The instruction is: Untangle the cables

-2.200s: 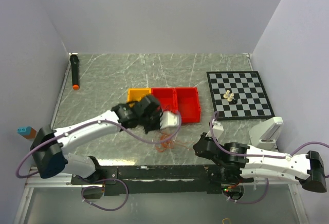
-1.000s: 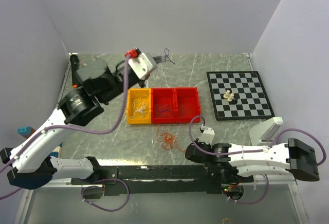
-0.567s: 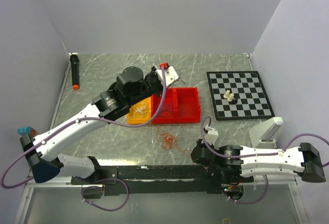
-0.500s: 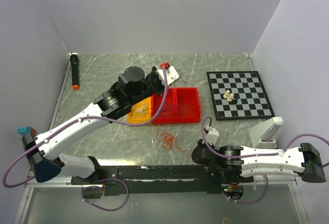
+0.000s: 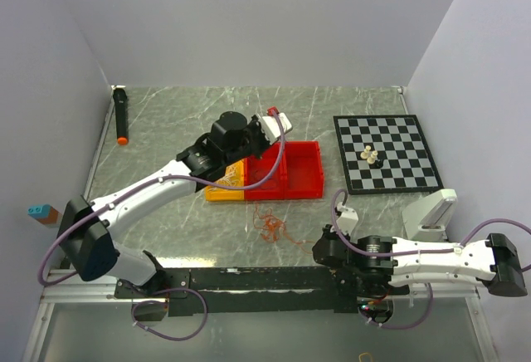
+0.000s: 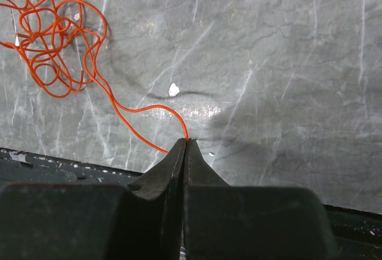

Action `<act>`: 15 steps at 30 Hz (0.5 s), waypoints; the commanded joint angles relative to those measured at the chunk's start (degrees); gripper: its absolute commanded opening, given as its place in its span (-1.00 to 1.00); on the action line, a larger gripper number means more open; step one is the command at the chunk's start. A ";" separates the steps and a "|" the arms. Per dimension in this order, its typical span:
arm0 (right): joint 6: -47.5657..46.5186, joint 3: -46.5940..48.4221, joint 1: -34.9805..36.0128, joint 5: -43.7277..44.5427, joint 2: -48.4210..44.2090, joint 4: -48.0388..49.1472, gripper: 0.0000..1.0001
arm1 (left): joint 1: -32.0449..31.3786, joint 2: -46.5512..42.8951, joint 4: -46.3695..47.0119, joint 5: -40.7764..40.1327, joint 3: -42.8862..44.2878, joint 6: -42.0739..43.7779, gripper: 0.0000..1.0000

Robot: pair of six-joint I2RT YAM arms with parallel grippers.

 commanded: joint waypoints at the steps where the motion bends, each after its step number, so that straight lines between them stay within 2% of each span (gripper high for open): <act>1: 1.42 0.27 0.57 2.31 -0.73 -1.86 -1.00 | 0.12 -0.09 5.52 2.53 0.81 0.51 -0.99; 12: 1.25 -0.08 0.57 2.22 -1.17 -1.33 -1.00 | 0.03 -2.63 8.24 3.49 0.02 2.36 -0.99; 15: 1.07 0.00 0.48 2.13 -0.99 -1.07 -1.00 | 0.03 -2.20 6.40 3.67 -0.15 2.18 -0.99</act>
